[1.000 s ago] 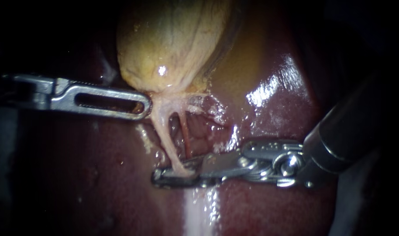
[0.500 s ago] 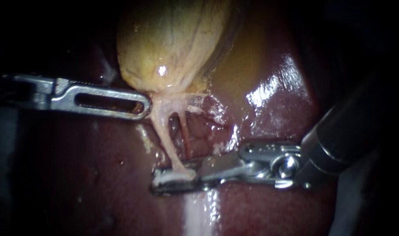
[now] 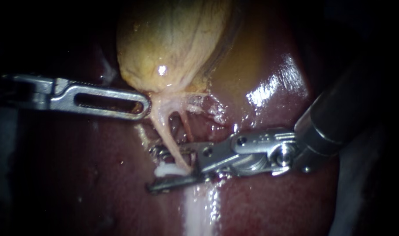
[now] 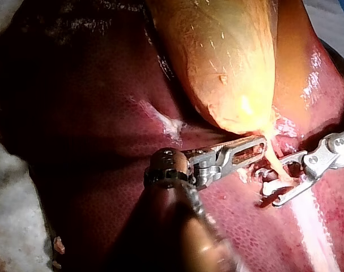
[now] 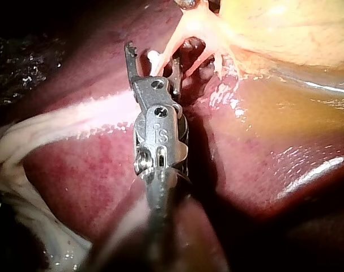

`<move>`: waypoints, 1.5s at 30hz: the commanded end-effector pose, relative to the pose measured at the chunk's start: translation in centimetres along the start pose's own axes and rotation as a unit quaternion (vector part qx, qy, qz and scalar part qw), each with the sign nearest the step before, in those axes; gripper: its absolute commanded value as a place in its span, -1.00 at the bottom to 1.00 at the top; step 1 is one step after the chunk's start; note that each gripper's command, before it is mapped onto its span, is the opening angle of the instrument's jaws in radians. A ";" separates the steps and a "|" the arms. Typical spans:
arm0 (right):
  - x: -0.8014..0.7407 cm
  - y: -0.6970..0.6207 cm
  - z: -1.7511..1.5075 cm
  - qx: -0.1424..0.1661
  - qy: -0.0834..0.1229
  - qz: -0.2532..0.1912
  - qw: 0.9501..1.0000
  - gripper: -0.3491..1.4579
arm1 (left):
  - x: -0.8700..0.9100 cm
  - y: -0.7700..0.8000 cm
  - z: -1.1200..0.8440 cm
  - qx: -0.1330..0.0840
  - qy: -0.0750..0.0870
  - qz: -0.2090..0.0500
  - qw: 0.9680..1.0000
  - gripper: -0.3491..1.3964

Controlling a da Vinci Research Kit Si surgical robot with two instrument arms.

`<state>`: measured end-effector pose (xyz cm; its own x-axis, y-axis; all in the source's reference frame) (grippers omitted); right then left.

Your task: Going back first clip left tube

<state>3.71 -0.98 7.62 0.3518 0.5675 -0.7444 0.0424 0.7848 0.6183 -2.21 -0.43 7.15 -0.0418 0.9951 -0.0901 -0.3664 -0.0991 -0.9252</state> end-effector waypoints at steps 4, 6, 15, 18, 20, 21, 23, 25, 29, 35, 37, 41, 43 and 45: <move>0.00 -0.01 -0.12 0.003 0.000 -0.005 1.000 -0.07 | 0.00 0.00 -0.01 0.000 0.000 0.000 1.000 -1.00; 0.01 -0.02 -0.20 0.005 0.000 -0.013 1.000 -0.07 | 0.00 0.00 -0.01 0.000 0.000 0.000 1.000 -1.00; 0.17 -0.08 -0.67 0.014 0.000 -0.032 0.999 -0.07 | 0.00 0.00 -0.01 0.000 0.000 0.000 1.000 -1.00; 0.22 -0.12 -0.79 0.018 0.000 -0.037 0.999 -0.07 | -0.01 0.00 -0.01 0.000 0.000 0.000 1.000 -1.00; 0.25 -0.14 -0.89 0.020 0.001 -0.041 0.999 -0.07 | -0.01 -0.01 -0.01 0.000 0.000 0.000 1.000 -1.00; 0.27 -0.15 -0.96 0.022 0.001 -0.044 0.999 -0.07 | -0.01 -0.01 -0.01 0.000 0.000 0.000 1.000 -1.00; 0.29 -0.16 -1.06 0.022 0.001 -0.045 0.999 -0.07 | -0.02 -0.01 0.00 0.000 0.000 0.000 1.000 -1.00; 0.33 -0.16 -1.18 0.020 0.001 -0.049 0.999 -0.06 | -0.02 -0.01 0.00 0.000 0.000 0.001 1.000 -1.00; 0.44 -0.12 -1.45 0.009 0.002 -0.061 0.998 -0.06 | -0.02 -0.03 0.01 0.000 0.000 0.001 1.000 -1.00; 0.58 -0.07 -1.76 -0.003 0.006 -0.068 0.998 -0.06 | -0.03 -0.04 0.03 0.001 0.001 0.001 1.000 -1.00; 0.58 -0.07 -1.81 -0.004 0.006 -0.070 0.998 -0.06 | -0.03 -0.04 0.04 0.001 0.001 0.001 1.000 -1.00; 0.58 -0.07 -1.83 -0.004 0.006 -0.070 0.998 -0.06 | -0.02 -0.06 0.06 0.001 0.001 0.002 1.000 -1.00; 0.58 -0.07 -1.82 -0.004 0.006 -0.070 0.998 -0.06 | -0.02 -0.09 0.07 0.001 0.001 0.002 1.000 -1.00; 0.58 -0.08 -1.82 -0.004 0.006 -0.070 0.998 -0.06 | -0.02 -0.11 0.10 0.001 0.002 0.002 1.000 -1.00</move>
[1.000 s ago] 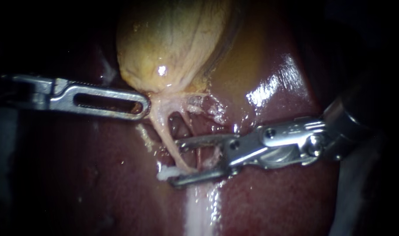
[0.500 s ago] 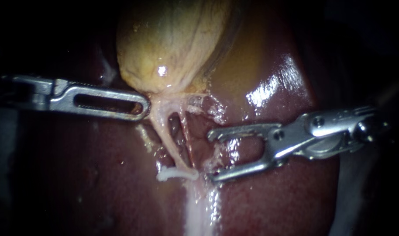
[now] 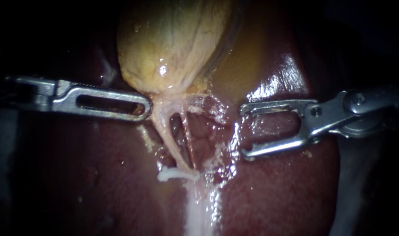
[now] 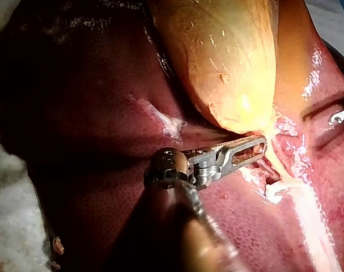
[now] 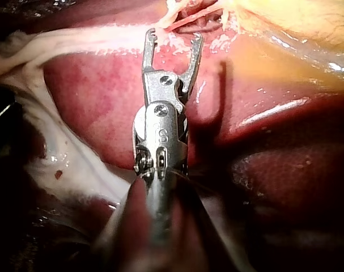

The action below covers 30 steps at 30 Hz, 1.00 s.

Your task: Going back first clip left tube

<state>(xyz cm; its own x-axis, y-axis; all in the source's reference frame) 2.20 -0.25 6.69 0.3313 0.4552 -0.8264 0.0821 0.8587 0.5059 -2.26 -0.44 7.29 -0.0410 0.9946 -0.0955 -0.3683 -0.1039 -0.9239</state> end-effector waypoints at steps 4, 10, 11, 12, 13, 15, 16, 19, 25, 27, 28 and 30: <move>0.00 -0.01 0.00 0.000 0.000 0.000 1.000 -0.06 | 0.00 -0.06 0.11 0.000 0.002 0.001 1.000 -1.00; 0.00 -0.02 0.01 0.000 0.000 0.000 1.000 -0.06 | -0.03 -0.17 0.38 0.003 -0.004 0.004 1.000 -1.00; 0.00 -0.02 0.01 0.000 0.000 0.000 1.000 -0.06 | -0.04 -0.18 0.43 0.004 -0.006 0.005 1.000 -1.00; 0.00 -0.02 0.01 0.000 0.000 0.000 1.000 -0.06 | -0.05 -0.20 0.49 0.002 -0.008 0.006 1.000 -1.00; 0.01 -0.03 0.01 0.000 0.000 0.000 1.000 -0.06 | -0.06 -0.22 0.53 0.003 -0.009 0.006 1.000 -1.00; 0.01 -0.03 0.01 0.000 0.000 0.000 1.000 -0.06 | -0.09 -0.24 0.61 0.002 -0.013 0.008 1.000 -1.00; 0.01 -0.03 0.01 0.000 0.000 0.000 1.000 -0.06 | -0.10 -0.25 0.63 0.003 -0.014 0.008 1.000 -1.00; 0.01 -0.03 0.01 0.000 0.000 0.000 1.000 -0.06 | -0.11 -0.25 0.67 0.002 -0.015 0.009 1.000 -1.00; 0.01 -0.03 0.01 0.000 0.000 0.000 1.000 -0.06 | -0.10 -0.27 0.67 0.003 -0.017 0.009 1.000 -1.00; 0.01 -0.03 0.01 0.000 0.000 0.000 1.000 -0.06 | -0.10 -0.27 0.67 0.003 -0.017 0.009 1.000 -1.00; 0.01 -0.03 0.01 0.000 0.000 0.000 1.000 -0.06 | -0.10 -0.27 0.67 0.003 -0.017 0.009 1.000 -1.00; 0.01 -0.03 0.01 0.000 0.000 0.000 1.000 -0.06 | -0.10 -0.27 0.67 0.003 -0.017 0.009 1.000 -1.00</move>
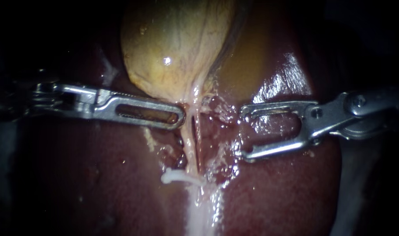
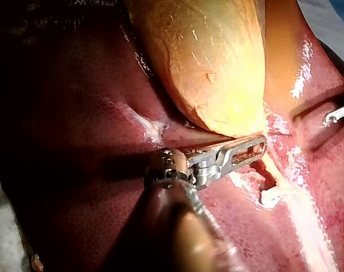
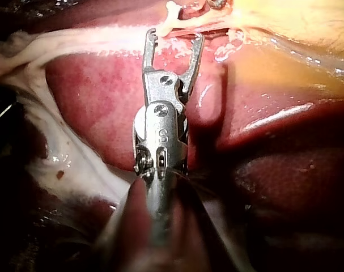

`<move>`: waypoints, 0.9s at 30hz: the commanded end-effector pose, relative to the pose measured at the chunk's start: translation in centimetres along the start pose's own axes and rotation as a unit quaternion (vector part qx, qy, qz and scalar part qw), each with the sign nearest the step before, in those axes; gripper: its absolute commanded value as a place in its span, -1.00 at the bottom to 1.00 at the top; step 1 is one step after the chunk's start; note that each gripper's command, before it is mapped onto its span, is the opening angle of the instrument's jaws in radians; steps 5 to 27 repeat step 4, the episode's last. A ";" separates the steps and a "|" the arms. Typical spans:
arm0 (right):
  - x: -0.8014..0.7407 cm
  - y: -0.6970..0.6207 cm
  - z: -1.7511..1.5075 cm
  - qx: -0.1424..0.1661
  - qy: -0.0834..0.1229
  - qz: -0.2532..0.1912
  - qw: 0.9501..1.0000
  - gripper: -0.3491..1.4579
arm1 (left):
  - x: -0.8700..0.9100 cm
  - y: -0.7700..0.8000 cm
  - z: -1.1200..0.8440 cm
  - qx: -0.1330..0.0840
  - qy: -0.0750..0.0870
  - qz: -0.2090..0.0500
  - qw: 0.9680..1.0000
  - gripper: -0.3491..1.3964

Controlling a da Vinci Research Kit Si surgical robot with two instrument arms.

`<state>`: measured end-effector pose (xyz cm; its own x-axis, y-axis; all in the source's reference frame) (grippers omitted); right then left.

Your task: Going back first clip left tube

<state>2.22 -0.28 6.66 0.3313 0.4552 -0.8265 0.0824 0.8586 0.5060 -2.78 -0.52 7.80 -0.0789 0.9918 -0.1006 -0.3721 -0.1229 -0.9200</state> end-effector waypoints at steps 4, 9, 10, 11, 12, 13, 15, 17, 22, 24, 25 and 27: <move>0.00 0.00 0.00 0.000 0.000 0.000 1.000 -0.06 | 0.00 0.00 0.00 0.000 0.000 0.000 1.000 -1.00; 0.00 0.00 0.00 0.000 0.000 0.000 1.000 -0.06 | 0.00 0.00 0.00 0.000 0.000 0.000 1.000 -1.00; 0.00 0.00 0.00 0.000 0.000 0.000 1.000 -0.06 | 0.00 0.00 0.00 0.000 0.000 0.000 1.000 -1.00; 0.00 0.00 0.00 0.000 0.000 0.000 1.000 -0.06 | 0.00 0.00 0.00 0.000 0.000 0.000 1.000 -1.00; 0.00 0.00 0.00 0.000 0.000 0.000 1.000 -0.06 | 0.00 0.00 0.00 0.000 0.000 0.000 1.000 -1.00; 0.00 0.00 0.00 0.000 0.000 0.000 1.000 -0.06 | 0.00 0.00 0.00 0.000 0.000 0.000 1.000 -1.00; 0.00 0.00 0.00 0.000 0.000 0.000 1.000 -0.06 | 0.00 0.00 0.00 0.000 0.000 0.000 1.000 -1.00; 0.00 0.00 0.00 0.000 0.000 0.000 1.000 -0.06 | 0.00 0.00 0.00 0.000 0.000 0.000 1.000 -1.00; 0.00 0.00 0.00 0.000 0.000 0.000 1.000 -0.06 | 0.00 0.00 0.00 0.000 0.000 0.000 1.000 -1.00; 0.00 0.00 0.00 0.000 0.000 0.000 1.000 -0.06 | 0.00 0.00 0.00 0.000 0.000 0.000 1.000 -1.00; 0.00 0.00 0.00 0.000 0.000 0.000 1.000 -0.06 | 0.00 0.00 0.00 0.000 0.000 0.000 1.000 -1.00; 0.00 0.00 0.00 0.000 0.000 0.000 1.000 -0.06 | 0.00 0.00 0.00 0.000 0.000 0.000 1.000 -1.00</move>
